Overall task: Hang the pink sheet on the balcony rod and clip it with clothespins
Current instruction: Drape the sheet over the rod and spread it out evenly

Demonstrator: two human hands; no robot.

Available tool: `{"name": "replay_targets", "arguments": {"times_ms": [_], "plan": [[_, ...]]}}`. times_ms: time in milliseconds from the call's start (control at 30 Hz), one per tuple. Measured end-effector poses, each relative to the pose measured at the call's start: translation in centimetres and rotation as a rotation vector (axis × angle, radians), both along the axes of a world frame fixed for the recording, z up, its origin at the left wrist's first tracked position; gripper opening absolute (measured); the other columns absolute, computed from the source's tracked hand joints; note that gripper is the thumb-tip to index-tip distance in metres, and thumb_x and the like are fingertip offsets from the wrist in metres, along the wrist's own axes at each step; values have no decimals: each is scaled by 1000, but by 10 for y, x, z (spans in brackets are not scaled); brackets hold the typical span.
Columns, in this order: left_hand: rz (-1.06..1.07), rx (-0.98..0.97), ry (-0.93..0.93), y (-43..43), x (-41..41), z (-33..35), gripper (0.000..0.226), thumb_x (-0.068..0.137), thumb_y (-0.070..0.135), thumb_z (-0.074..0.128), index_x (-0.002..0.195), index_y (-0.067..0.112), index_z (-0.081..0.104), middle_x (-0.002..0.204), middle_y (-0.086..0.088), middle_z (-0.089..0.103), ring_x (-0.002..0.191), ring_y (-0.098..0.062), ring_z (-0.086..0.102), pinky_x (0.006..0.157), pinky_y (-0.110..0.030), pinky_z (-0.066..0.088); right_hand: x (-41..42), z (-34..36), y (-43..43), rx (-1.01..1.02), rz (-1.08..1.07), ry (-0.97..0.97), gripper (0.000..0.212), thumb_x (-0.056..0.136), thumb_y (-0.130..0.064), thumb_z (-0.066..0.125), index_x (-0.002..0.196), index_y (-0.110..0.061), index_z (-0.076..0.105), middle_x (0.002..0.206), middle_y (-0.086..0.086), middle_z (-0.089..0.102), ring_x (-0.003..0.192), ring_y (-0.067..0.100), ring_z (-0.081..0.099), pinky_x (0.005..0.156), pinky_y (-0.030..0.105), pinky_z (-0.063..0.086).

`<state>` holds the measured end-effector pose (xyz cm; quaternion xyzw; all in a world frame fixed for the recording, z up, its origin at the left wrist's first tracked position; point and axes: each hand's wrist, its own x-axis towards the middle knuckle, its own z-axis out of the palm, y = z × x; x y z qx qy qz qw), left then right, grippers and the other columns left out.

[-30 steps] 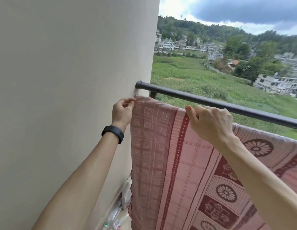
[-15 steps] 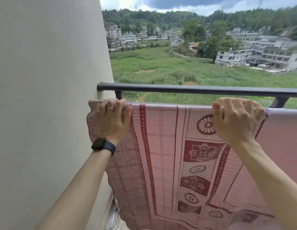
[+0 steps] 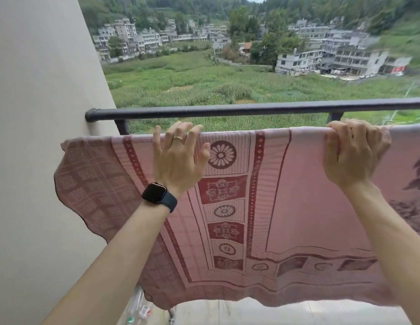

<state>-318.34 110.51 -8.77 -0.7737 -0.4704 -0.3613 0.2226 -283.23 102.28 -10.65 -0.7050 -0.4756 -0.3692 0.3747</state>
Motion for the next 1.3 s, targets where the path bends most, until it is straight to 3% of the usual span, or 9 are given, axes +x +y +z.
{"name": "replay_targets", "arguments": {"times_ms": [200,333,467,633,833,933,1000,1100,1300], "plan": [[98,50,-55,0,37,1,37,98,37,32,102,16,62,90,-6,65,89,-27,53,92,-44,33,98,9,-46,-133,16,65,40,103,-48,28,124,-26,55,131,4,49,134,26,37,110,64,13],[243,-29,-187,-18,76,12,39,95,33,32,97,12,64,95,-13,65,94,-31,53,105,-47,27,142,26,-58,-236,61,109,43,103,-52,26,117,-30,59,125,6,56,127,25,42,112,61,10],[84,-30,-102,-45,180,25,40,97,39,35,110,18,67,109,-10,68,104,-30,58,112,-48,24,184,27,-71,-345,100,94,40,103,-53,21,125,-36,50,129,3,51,131,24,39,113,61,12],[65,-28,-81,-50,236,21,54,99,48,25,96,12,65,83,-13,66,82,-30,59,87,-41,38,235,32,-87,-405,97,62,40,102,-56,22,127,-38,47,128,-2,52,129,24,41,112,59,14],[155,14,-18,-59,259,30,43,99,40,34,91,12,66,87,-13,69,85,-32,57,89,-44,36,279,27,-94,-372,79,61,41,102,-55,25,125,-30,48,126,3,49,128,26,39,112,62,16],[36,36,93,-71,327,35,47,98,45,33,86,16,69,82,-6,70,79,-29,61,87,-42,38,274,24,-91,-345,74,65,40,103,-53,27,126,-30,49,127,2,49,130,26,38,113,61,14],[-51,25,154,-80,376,34,48,98,47,33,80,17,66,73,-4,68,70,-28,62,77,-39,41,280,24,-93,-358,63,20,39,103,-53,28,127,-32,50,127,-1,50,129,24,40,113,60,15],[-106,52,150,-90,435,27,41,96,46,38,79,16,61,70,-4,64,62,-28,57,64,-36,38,309,25,-99,-369,6,-5,43,102,-56,24,125,-33,52,126,-6,52,128,22,41,112,60,17],[-85,145,95,-90,463,22,35,94,43,45,84,16,63,74,-4,65,64,-28,55,66,-37,35,349,33,-110,-351,100,-53,46,101,-52,25,131,-31,52,131,-3,51,129,22,42,108,54,19]]}}
